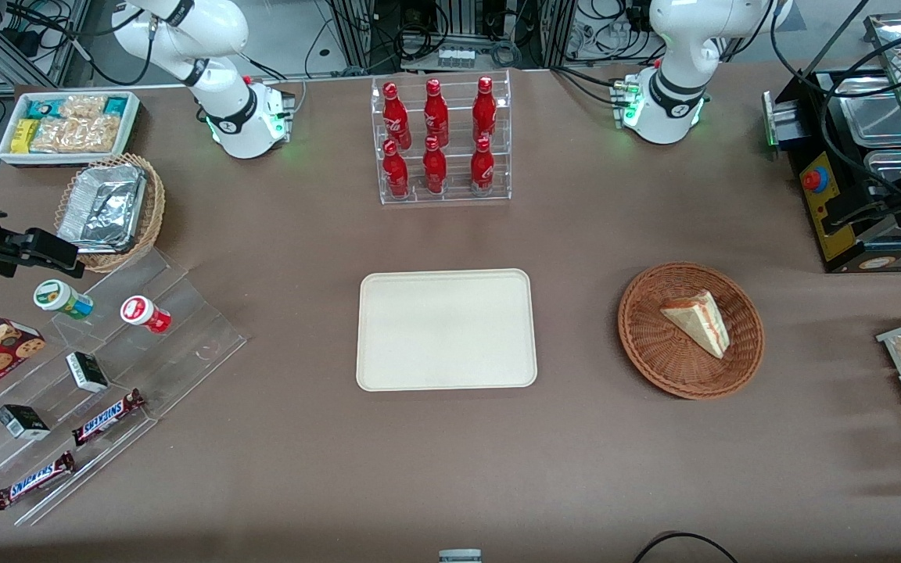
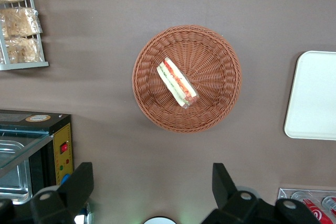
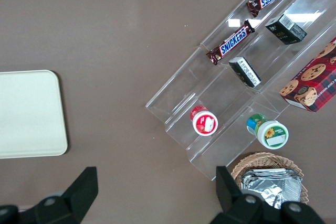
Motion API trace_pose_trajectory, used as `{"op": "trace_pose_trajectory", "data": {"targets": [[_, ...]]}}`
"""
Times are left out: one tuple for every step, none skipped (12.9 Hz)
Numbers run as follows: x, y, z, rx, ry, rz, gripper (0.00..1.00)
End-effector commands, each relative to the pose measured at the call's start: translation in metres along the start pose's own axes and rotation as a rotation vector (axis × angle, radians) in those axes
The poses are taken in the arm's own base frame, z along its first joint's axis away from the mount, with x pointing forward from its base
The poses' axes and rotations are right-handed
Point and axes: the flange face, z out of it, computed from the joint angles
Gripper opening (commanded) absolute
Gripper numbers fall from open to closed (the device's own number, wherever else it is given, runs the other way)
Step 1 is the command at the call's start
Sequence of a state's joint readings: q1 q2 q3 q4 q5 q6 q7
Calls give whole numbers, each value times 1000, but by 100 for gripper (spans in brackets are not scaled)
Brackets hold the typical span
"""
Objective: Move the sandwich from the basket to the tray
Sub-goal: 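Move the left gripper over the wrapped sandwich in the wicker basket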
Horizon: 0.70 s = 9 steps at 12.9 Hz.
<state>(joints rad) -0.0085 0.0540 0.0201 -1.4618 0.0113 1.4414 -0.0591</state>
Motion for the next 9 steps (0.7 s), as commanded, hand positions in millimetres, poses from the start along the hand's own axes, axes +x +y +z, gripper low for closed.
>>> {"op": "trace_pose_trajectory", "data": {"targets": [[1, 0, -4, 1, 4, 17, 100], [1, 0, -3, 1, 1, 18, 100], [2, 0, -4, 1, 7, 20, 100], [2, 0, -4, 1, 8, 21, 100], [0, -1, -1, -8, -4, 21, 100], [1, -1, 6, -22, -20, 20, 100], [1, -2, 20, -26, -45, 19, 100], [2, -2, 33, -22, -68, 19, 100], [4, -3, 45, -15, -75, 18, 100]]}}
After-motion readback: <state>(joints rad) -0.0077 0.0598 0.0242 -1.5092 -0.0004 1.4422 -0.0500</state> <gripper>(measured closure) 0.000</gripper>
